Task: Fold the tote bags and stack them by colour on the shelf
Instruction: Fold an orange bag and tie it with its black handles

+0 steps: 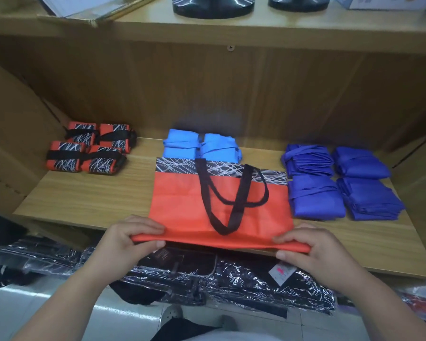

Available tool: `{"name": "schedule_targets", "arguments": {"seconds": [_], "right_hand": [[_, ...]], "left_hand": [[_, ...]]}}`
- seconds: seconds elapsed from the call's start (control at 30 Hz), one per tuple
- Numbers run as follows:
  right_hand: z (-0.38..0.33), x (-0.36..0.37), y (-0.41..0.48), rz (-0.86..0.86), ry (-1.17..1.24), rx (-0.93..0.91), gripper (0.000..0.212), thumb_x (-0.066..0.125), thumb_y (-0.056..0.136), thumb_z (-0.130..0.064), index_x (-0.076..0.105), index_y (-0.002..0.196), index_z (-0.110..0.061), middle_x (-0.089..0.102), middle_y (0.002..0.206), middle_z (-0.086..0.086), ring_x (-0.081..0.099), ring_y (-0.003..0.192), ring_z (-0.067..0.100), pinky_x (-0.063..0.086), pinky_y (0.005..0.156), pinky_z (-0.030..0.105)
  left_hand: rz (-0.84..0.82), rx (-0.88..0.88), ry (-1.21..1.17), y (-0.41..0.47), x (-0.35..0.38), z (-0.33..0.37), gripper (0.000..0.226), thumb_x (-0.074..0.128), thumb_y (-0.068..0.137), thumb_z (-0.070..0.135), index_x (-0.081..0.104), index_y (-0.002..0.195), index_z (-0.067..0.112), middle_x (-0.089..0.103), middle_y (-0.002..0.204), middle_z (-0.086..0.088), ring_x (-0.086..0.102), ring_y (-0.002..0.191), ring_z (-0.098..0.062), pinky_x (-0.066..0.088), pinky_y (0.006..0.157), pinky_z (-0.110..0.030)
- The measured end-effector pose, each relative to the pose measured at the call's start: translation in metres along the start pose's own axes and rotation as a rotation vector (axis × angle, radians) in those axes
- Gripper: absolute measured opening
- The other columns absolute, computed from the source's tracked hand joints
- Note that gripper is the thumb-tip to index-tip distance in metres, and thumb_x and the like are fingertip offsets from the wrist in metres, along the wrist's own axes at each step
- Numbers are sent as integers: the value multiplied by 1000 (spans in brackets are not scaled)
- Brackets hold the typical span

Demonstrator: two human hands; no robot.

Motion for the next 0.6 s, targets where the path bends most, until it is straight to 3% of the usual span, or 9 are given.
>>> {"name": "schedule_targets", "arguments": {"seconds": [0.1,0.17,0.27,0.37,0.4,0.5,0.6], "right_hand": [[-3,-4,-2,-77,38,37,58,67,67,-84,77,87,-31,70,74,3,59,64,8,44,60,26],[-10,-5,-3,-127,57,76,62,63,69,-85,75,88,-27,68,73,9,52,61,9,40,58,27],[-23,-11,2,-207,-17,119,53,58,75,-85,73,101,-40,72,87,-7,61,74,-1,48,69,22],[-41,-19,20,-355,-256,59,20,63,90,-59,69,107,-50,71,105,-22,64,99,2,49,91,27],[-49,-19,28,-408,-370,2,20,65,93,-51,68,113,-48,70,111,-22,61,104,1,47,95,27],[-75,-7,51,-532,-494,-79,53,68,92,-49,55,142,-36,54,140,-19,46,129,-2,33,112,18],[-96,4,73,-523,-210,-68,65,70,90,-49,45,148,-34,45,150,-19,40,138,-5,30,118,20]], "left_hand": [[10,-128,-157,-2,-2,5,12,81,67,24,81,79,24,75,87,-6,67,84,-41,54,75,-36],[-13,-205,-174,-2,-3,6,6,78,74,26,79,80,24,70,80,-16,59,74,-52,49,60,-31],[-48,-212,-134,-2,-2,5,4,76,82,24,78,84,28,68,80,-18,57,70,-51,45,61,-35],[-78,-178,-72,-2,-1,2,11,74,88,21,77,87,32,69,81,-15,61,73,-44,49,65,-42],[-85,-176,-44,-1,-2,1,12,73,90,22,77,89,33,71,83,-12,62,78,-43,51,66,-43],[-101,-160,13,0,-1,2,18,72,91,21,75,89,39,73,85,-1,65,81,-31,51,70,-36],[-117,-171,20,1,0,5,19,71,92,22,74,91,41,73,86,2,63,77,-34,50,63,-34]]}}
Point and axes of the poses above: each hand's wrist, its own y-axis towards the middle knuckle, its own x-axis out of the palm, z = x × y, the point moved 1 cm from there along y, towards the middle knuckle
